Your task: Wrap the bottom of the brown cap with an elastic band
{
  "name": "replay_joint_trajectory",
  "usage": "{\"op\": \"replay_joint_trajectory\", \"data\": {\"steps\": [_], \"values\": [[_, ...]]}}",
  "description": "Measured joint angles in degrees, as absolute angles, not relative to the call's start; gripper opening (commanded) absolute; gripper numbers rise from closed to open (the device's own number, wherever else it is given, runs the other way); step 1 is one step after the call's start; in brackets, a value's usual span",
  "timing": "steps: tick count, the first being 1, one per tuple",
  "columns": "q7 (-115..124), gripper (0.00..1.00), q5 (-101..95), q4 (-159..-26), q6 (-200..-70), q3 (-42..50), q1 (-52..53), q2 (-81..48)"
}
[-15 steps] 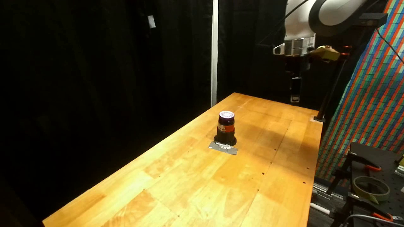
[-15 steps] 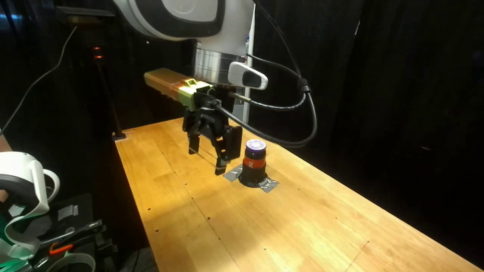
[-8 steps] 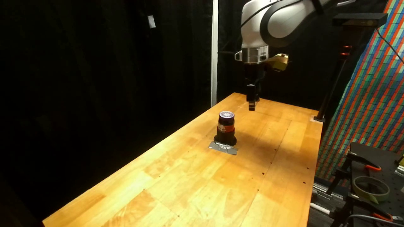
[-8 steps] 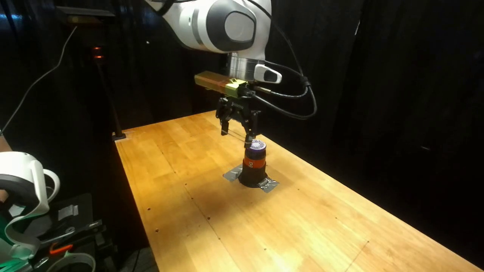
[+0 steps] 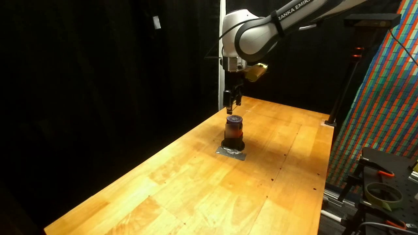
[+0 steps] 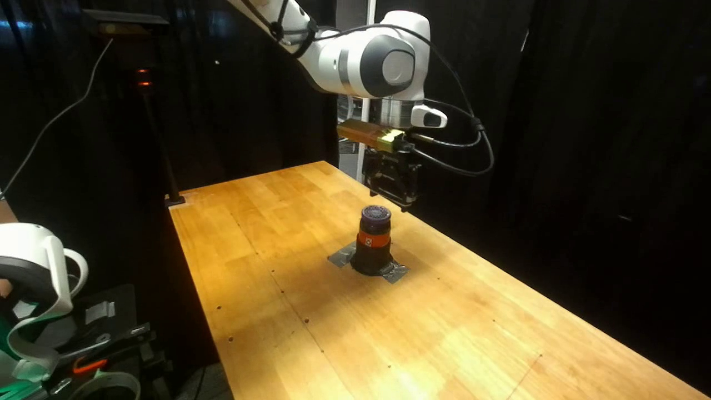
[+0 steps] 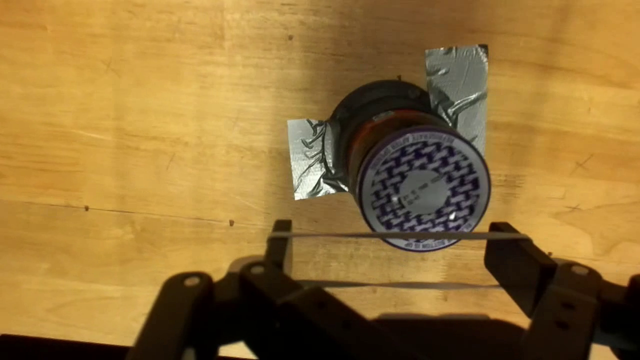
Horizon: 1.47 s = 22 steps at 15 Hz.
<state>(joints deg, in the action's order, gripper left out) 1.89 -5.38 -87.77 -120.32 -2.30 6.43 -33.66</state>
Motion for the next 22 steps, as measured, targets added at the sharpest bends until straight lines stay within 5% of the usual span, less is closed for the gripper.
{"op": "replay_joint_trajectory", "data": {"steps": [22], "values": [[-2.5, 1.00, -0.1, -74.1, -110.4, -4.4, 4.3, -45.8]]}}
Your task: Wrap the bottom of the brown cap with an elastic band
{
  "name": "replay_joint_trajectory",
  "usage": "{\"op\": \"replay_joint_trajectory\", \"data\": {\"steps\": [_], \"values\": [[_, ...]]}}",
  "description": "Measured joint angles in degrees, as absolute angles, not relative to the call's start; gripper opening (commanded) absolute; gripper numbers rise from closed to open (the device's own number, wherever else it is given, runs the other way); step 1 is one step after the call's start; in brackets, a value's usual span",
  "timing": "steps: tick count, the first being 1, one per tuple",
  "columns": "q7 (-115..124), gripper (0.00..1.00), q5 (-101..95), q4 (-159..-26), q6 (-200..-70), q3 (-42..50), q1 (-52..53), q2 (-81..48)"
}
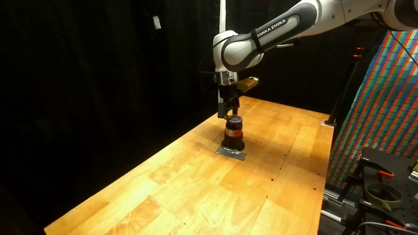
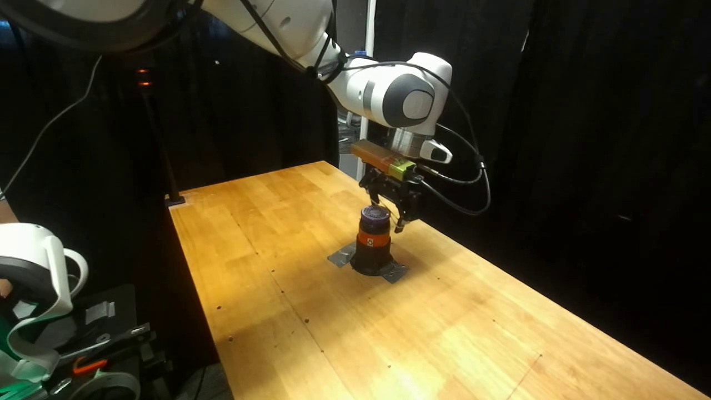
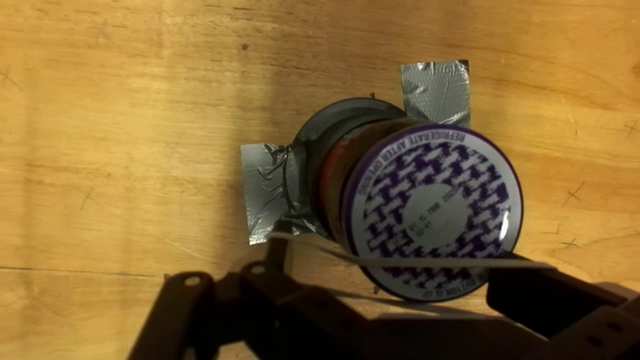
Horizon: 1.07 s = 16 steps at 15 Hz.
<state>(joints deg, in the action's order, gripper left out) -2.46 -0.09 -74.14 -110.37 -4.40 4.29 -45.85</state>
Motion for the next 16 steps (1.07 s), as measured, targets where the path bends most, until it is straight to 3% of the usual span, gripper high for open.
{"op": "replay_joint_trajectory", "data": {"steps": [16], "values": [[-3.9, 1.00, -0.1, -80.7, -111.0, -5.4, 4.3, -42.9]]}}
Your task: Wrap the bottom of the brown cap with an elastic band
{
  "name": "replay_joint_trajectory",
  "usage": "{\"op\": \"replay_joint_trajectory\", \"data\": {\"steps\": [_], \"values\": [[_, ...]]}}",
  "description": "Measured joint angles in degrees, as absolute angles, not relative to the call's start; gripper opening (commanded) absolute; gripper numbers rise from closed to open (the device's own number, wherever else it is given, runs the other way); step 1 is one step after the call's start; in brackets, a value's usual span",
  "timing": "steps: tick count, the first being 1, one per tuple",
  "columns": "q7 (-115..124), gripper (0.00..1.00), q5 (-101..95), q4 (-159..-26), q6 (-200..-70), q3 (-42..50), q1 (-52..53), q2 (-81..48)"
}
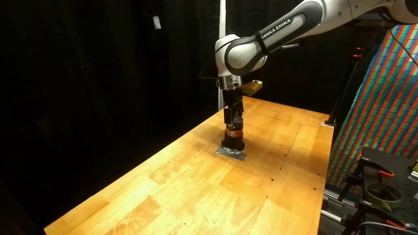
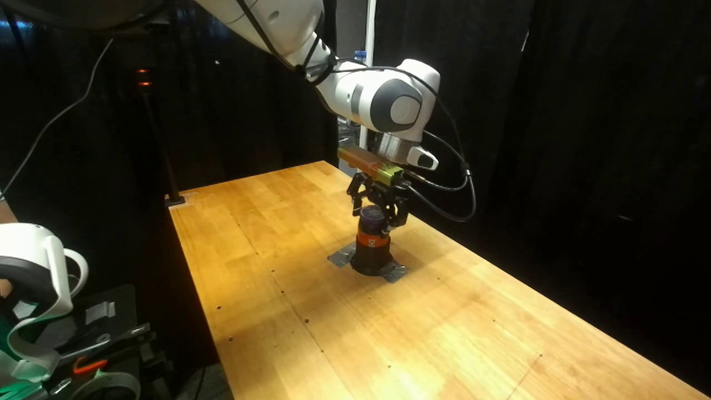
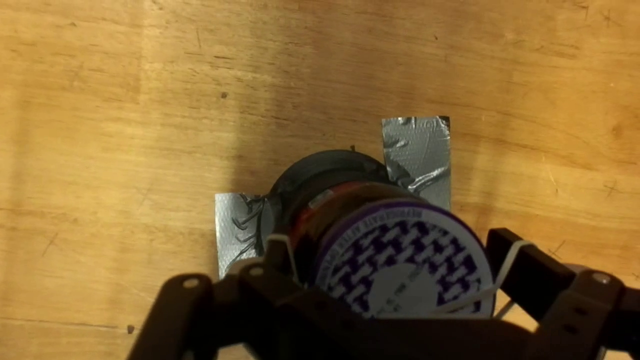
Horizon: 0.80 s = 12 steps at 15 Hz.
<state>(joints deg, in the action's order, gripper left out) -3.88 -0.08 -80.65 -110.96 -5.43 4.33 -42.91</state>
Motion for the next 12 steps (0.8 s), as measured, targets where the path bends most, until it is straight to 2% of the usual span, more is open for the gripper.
{"op": "replay_joint_trajectory", "data": {"steps": [12], "values": [[-3.5, 1.00, 1.8, -93.7, -122.4, -5.4, 3.1, -35.7]]}}
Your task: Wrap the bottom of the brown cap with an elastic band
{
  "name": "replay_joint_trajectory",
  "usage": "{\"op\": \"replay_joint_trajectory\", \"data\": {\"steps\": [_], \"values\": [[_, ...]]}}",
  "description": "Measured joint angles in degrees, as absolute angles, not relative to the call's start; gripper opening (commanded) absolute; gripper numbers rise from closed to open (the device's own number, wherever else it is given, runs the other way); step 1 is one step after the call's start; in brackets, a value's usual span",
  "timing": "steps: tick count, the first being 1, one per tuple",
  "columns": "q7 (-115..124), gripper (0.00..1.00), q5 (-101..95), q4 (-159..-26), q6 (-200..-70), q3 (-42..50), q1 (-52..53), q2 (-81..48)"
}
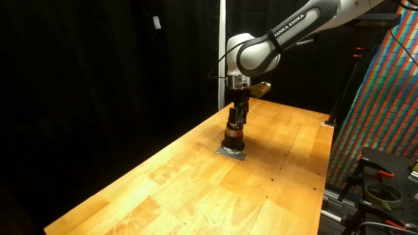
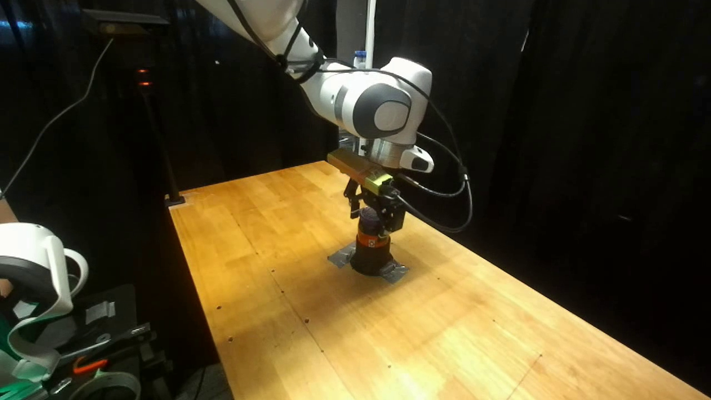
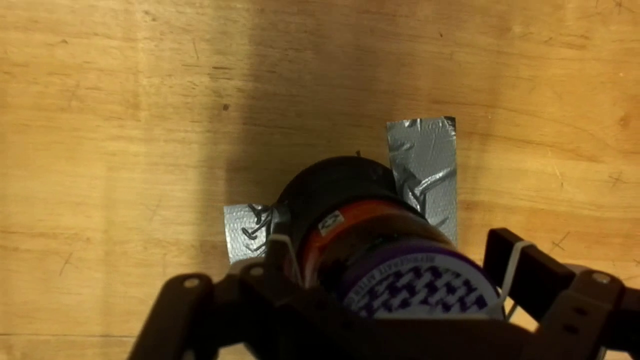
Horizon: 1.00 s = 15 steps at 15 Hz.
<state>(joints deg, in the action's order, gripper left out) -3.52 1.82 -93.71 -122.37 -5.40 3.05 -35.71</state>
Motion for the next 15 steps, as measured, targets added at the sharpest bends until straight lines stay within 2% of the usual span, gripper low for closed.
{"op": "replay_joint_trajectory", "data": {"steps": [15], "values": [[-3.5, 1.00, 5.8, -112.2, -135.7, -5.4, 2.0, -25.4]]}}
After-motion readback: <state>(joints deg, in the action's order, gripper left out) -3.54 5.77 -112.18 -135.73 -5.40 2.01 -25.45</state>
